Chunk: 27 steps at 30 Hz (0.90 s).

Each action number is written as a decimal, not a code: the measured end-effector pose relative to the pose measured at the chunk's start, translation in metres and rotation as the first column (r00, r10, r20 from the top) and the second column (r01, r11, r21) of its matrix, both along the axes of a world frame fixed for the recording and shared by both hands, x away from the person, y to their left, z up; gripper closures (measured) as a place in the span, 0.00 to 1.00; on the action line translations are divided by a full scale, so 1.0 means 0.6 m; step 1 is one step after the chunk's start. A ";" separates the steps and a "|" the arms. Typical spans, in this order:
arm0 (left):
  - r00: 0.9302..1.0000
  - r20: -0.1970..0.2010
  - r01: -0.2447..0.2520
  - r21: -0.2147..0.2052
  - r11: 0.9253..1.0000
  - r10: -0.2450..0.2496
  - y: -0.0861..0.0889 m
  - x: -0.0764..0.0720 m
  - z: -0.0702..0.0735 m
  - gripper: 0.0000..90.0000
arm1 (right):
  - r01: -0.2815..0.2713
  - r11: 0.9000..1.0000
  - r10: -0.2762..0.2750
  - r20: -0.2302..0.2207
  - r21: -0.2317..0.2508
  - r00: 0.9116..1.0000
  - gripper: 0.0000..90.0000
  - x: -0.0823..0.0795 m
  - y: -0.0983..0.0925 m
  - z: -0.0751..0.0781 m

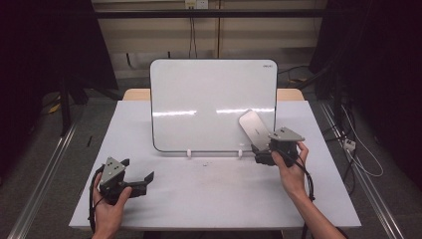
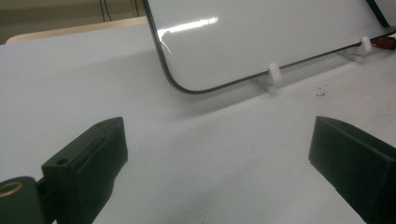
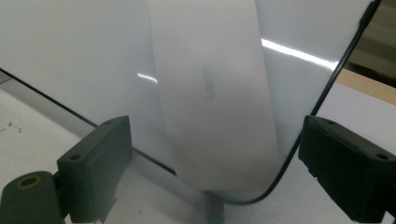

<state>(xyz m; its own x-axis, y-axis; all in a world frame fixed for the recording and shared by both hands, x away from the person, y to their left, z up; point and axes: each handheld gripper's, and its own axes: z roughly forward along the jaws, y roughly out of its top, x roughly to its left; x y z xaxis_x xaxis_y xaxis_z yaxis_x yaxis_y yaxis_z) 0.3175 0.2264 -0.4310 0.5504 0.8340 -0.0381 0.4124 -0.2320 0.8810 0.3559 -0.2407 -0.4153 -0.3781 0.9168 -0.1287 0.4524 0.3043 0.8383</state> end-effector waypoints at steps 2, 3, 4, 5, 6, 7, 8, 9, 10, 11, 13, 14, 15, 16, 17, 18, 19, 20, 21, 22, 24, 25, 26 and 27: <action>1.000 0.000 0.003 0.005 1.000 -0.003 -0.002 0.001 -0.001 0.05 | -0.011 1.000 0.011 -0.002 0.024 1.000 0.10 -0.010 -0.007 0.000; 1.000 0.001 0.010 0.008 1.000 -0.010 -0.003 0.002 -0.001 0.05 | -0.013 0.999 0.013 -0.005 0.042 1.000 0.09 -0.014 -0.011 -0.001; 1.000 0.001 0.010 0.010 1.000 -0.010 -0.004 0.002 -0.001 0.05 | -0.010 0.998 0.010 -0.008 0.057 1.000 0.09 -0.017 -0.015 -0.001; 1.000 0.004 0.011 0.010 1.000 -0.012 -0.005 0.002 -0.001 0.05 | -0.008 0.998 0.009 -0.010 0.064 1.000 0.09 -0.020 -0.019 -0.002; 1.000 0.007 0.013 0.002 1.000 -0.013 -0.006 0.003 -0.001 0.05 | -0.002 0.998 0.003 -0.013 0.065 1.000 0.09 -0.023 -0.024 -0.003; 1.000 0.006 0.018 0.010 1.000 -0.018 -0.006 0.003 -0.001 0.05 | 0.006 0.998 -0.006 -0.014 0.059 1.000 0.09 -0.025 -0.028 -0.005; 1.000 0.006 0.019 0.006 1.000 -0.019 -0.007 0.004 -0.002 0.05 | 0.015 0.998 -0.014 -0.016 0.059 1.000 0.09 -0.028 -0.032 -0.007; 1.000 0.003 0.021 0.007 1.000 -0.021 -0.008 0.004 -0.002 0.05 | 0.018 0.998 -0.017 -0.020 0.062 1.000 0.09 -0.030 -0.036 -0.010; 1.000 0.003 0.019 0.005 1.000 -0.019 -0.008 0.004 -0.002 0.05 | 0.024 0.998 -0.023 -0.023 0.062 0.999 0.09 -0.033 -0.040 -0.012; 1.000 0.002 0.019 0.006 1.000 -0.019 -0.008 0.004 -0.002 0.05 | 0.031 0.997 -0.030 -0.026 0.067 0.999 0.09 -0.036 -0.043 -0.014; 1.000 -0.001 0.017 0.003 1.000 -0.017 -0.008 0.005 -0.003 0.05 | 0.038 0.996 -0.036 -0.027 0.080 0.999 0.09 -0.043 -0.050 -0.019; 1.000 0.000 0.010 0.001 1.000 -0.010 -0.007 0.005 -0.003 0.05 | 0.046 0.996 -0.044 -0.025 0.080 0.999 0.09 -0.047 -0.053 -0.020; 1.000 -0.001 0.008 0.005 1.000 -0.008 -0.006 0.006 -0.003 0.05 | 0.051 0.995 -0.050 -0.019 0.084 0.999 0.10 -0.051 -0.056 -0.021; 1.000 -0.002 0.002 -0.002 1.000 -0.002 -0.007 0.005 -0.003 0.05 | 0.054 0.995 -0.053 -0.015 0.086 0.999 0.11 -0.055 -0.059 -0.022; 1.000 -0.004 0.002 -0.007 1.000 -0.002 -0.006 0.005 -0.003 0.05 | 0.056 0.994 -0.055 -0.012 0.093 0.998 0.11 -0.058 -0.062 -0.023; 1.000 -0.004 0.004 -0.011 1.000 -0.004 -0.006 0.005 -0.003 0.05 | 0.058 0.993 -0.058 -0.011 0.099 0.998 0.11 -0.062 -0.064 -0.023; 1.000 -0.002 0.005 -0.009 1.000 -0.005 -0.006 0.005 -0.003 0.05 | 0.060 0.993 -0.059 -0.011 0.104 0.998 0.11 -0.065 -0.066 -0.024; 1.000 0.001 0.007 -0.012 1.000 -0.007 -0.007 0.005 -0.002 0.05 | 0.060 0.992 -0.060 -0.009 0.107 0.998 0.11 -0.069 -0.067 -0.026; 1.000 0.003 0.008 -0.012 1.000 -0.008 -0.007 0.005 -0.002 0.05 | 0.062 0.992 -0.061 -0.009 0.107 0.998 0.11 -0.074 -0.068 -0.030; 1.000 0.004 0.004 -0.014 1.000 -0.004 -0.008 0.005 -0.002 0.05 | 0.062 0.993 -0.062 -0.009 0.101 0.998 0.11 -0.078 -0.069 -0.035; 1.000 0.003 0.005 -0.010 1.000 -0.005 -0.010 0.006 -0.003 0.05 | 0.065 0.992 -0.064 -0.011 0.106 0.998 0.11 -0.087 -0.070 -0.045; 1.000 0.001 0.005 -0.009 1.000 -0.005 -0.011 0.006 -0.004 0.05 | 0.068 0.991 -0.068 -0.008 0.117 0.998 0.11 -0.091 -0.072 -0.049; 1.000 -0.001 0.003 -0.011 1.000 -0.003 -0.011 0.006 -0.004 0.05 | 0.071 0.989 -0.071 -0.007 0.130 0.997 0.11 -0.094 -0.074 -0.051; 1.000 -0.003 0.000 -0.007 1.000 0.000 -0.010 0.006 -0.004 0.05 | 0.075 0.988 -0.076 -0.002 0.136 0.997 0.11 -0.097 -0.076 -0.052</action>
